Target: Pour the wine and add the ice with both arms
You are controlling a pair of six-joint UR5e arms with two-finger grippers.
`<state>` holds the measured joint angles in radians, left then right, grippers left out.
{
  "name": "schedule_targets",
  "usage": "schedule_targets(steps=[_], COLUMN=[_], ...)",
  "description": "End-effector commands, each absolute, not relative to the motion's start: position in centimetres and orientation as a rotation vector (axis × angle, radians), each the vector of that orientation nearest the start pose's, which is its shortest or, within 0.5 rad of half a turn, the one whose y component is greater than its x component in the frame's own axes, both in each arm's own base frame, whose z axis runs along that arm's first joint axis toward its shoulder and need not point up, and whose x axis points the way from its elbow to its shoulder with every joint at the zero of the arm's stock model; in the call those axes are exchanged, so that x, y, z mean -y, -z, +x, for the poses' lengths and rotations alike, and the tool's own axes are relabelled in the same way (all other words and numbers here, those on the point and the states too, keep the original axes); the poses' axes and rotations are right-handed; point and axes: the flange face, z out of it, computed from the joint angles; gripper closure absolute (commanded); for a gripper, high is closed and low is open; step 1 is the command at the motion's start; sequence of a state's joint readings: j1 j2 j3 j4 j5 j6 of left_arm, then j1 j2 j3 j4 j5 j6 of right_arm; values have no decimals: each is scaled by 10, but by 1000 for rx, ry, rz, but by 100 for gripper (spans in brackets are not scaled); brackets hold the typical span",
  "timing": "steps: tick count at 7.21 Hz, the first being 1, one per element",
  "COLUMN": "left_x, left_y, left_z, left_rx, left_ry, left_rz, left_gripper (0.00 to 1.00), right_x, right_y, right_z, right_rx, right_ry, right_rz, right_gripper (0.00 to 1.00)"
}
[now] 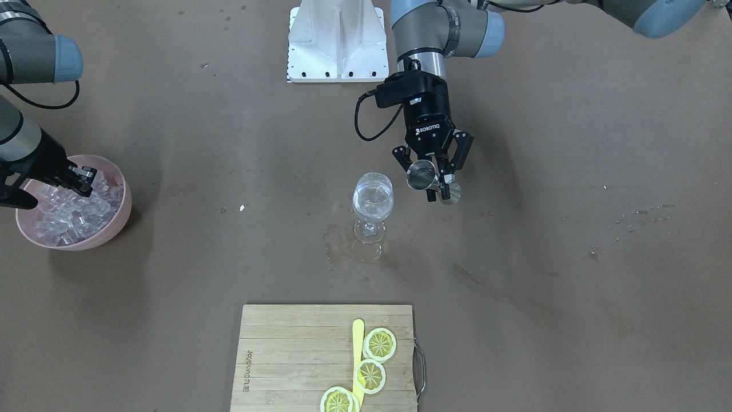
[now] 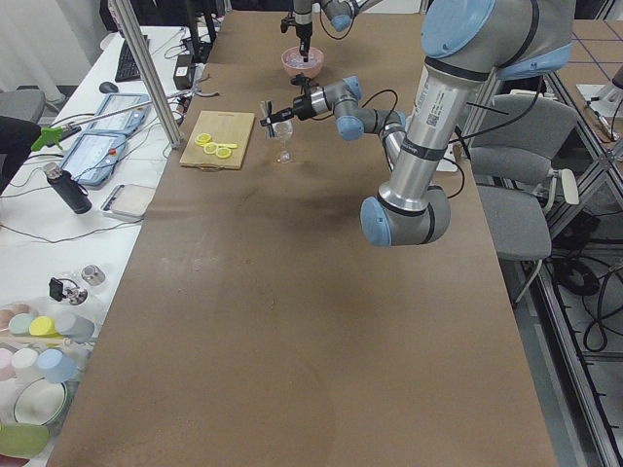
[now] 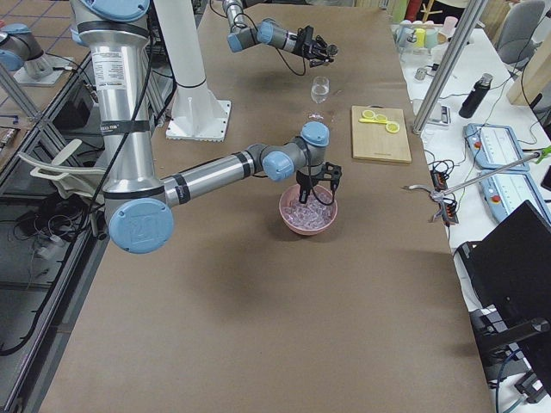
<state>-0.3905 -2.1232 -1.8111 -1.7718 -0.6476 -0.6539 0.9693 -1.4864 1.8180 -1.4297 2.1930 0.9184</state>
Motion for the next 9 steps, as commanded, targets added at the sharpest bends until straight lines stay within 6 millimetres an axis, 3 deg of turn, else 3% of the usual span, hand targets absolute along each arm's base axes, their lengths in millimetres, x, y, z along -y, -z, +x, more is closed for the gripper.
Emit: schedule_targets(steps=[1, 6, 9], left_x=[421, 383, 382], left_y=[-173, -174, -190], left_z=[489, 523, 533], left_rx=[-145, -1, 86], left_ry=[-38, -128, -194], left_rz=[1206, 1233, 1200], left_gripper=[100, 100, 100], right_x=[482, 474, 473], right_y=[-489, -504, -504], right_z=[-239, -240, -244], right_rx=[746, 742, 743], right_ry=[-150, -148, -143], right_rz=[-85, -116, -121], right_gripper=[25, 23, 24])
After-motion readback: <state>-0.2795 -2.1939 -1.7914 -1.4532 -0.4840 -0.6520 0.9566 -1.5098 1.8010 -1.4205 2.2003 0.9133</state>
